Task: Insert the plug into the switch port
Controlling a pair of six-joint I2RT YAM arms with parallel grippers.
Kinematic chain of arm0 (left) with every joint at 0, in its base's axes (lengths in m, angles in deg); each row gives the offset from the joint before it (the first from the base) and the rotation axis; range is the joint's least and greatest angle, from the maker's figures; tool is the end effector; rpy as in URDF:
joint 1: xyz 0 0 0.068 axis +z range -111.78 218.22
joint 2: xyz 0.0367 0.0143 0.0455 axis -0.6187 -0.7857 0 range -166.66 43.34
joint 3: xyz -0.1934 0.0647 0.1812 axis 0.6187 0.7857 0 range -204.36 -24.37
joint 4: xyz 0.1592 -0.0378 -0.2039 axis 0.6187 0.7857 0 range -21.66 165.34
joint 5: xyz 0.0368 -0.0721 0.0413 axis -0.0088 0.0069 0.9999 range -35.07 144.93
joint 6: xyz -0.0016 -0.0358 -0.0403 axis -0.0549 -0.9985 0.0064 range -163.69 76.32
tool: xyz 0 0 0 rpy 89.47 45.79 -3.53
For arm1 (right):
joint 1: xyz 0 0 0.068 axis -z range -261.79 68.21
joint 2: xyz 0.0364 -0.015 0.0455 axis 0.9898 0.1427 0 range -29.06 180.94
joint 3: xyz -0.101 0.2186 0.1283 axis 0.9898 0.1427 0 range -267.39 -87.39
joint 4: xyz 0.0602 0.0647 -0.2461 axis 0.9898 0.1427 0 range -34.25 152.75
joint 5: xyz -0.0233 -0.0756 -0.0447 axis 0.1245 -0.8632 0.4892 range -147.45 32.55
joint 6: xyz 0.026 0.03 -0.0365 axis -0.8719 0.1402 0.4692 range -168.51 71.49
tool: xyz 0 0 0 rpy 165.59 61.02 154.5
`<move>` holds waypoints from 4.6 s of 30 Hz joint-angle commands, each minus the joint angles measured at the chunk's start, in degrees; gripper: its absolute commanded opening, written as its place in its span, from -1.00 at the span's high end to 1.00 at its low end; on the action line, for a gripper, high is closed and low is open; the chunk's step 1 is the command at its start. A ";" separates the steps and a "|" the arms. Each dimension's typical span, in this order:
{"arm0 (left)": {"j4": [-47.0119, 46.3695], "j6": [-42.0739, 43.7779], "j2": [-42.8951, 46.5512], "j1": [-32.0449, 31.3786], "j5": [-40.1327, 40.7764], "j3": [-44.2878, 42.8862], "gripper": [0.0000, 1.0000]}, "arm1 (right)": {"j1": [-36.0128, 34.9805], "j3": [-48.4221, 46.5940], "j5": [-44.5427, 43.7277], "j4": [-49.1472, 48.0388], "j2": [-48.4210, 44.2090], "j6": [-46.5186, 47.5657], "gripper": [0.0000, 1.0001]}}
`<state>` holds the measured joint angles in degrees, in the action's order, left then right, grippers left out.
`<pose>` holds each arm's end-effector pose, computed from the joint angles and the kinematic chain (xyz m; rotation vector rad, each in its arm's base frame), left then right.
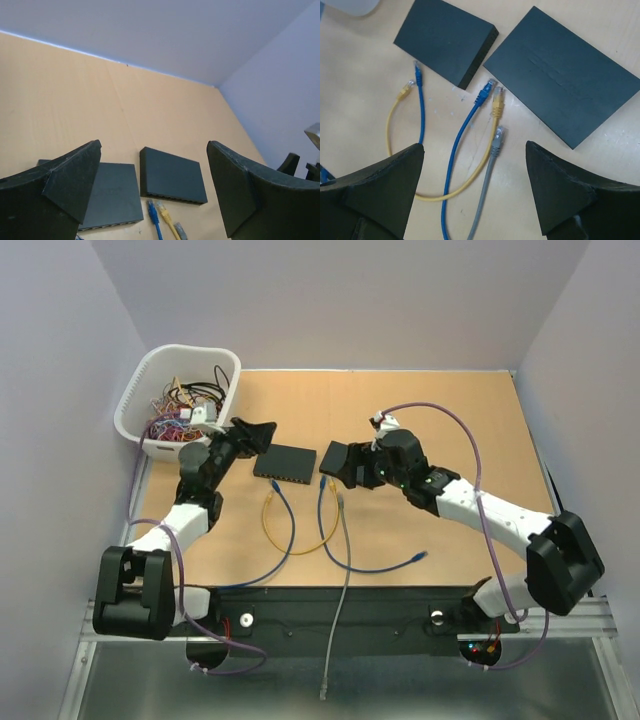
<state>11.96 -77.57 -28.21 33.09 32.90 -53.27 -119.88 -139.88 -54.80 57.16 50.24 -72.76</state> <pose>0.2590 -0.0366 0.2675 -0.0111 1.3971 -0.8257 0.2455 0.1946 0.2641 -0.2875 2.1227 0.7055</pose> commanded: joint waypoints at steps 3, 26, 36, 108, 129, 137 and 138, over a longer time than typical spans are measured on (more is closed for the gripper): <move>25.39 10.77 -1.92 -8.67 16.11 -13.80 -0.97 | 0.03 -7.87 -3.89 0.00 7.60 -1.06 -0.73; 44.51 14.64 -25.56 -8.76 26.33 -30.68 -0.86 | -0.06 -33.47 4.81 -0.09 40.39 -7.92 -0.31; 47.33 13.06 -29.35 -9.46 25.63 -29.81 -0.83 | -0.59 -36.89 6.31 0.35 45.41 -8.18 -0.27; 54.80 0.93 27.34 -10.87 34.16 -4.75 -0.87 | -17.37 -35.22 -8.89 6.85 44.62 1.40 -0.08; 49.89 3.65 33.13 -10.87 25.73 -3.97 -0.54 | -18.87 -31.28 -15.49 8.88 40.23 2.89 0.99; 41.89 3.04 33.23 -10.96 10.45 -3.53 -0.47 | -18.87 -18.89 -5.94 -3.40 23.29 6.67 0.99; 40.92 2.69 32.62 -10.96 9.20 -3.00 -0.47 | -18.87 -15.92 -4.34 -4.91 21.87 6.76 0.99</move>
<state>59.79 -75.06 5.71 22.19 51.16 -56.88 -138.15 -160.01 -65.88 62.05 80.38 -68.24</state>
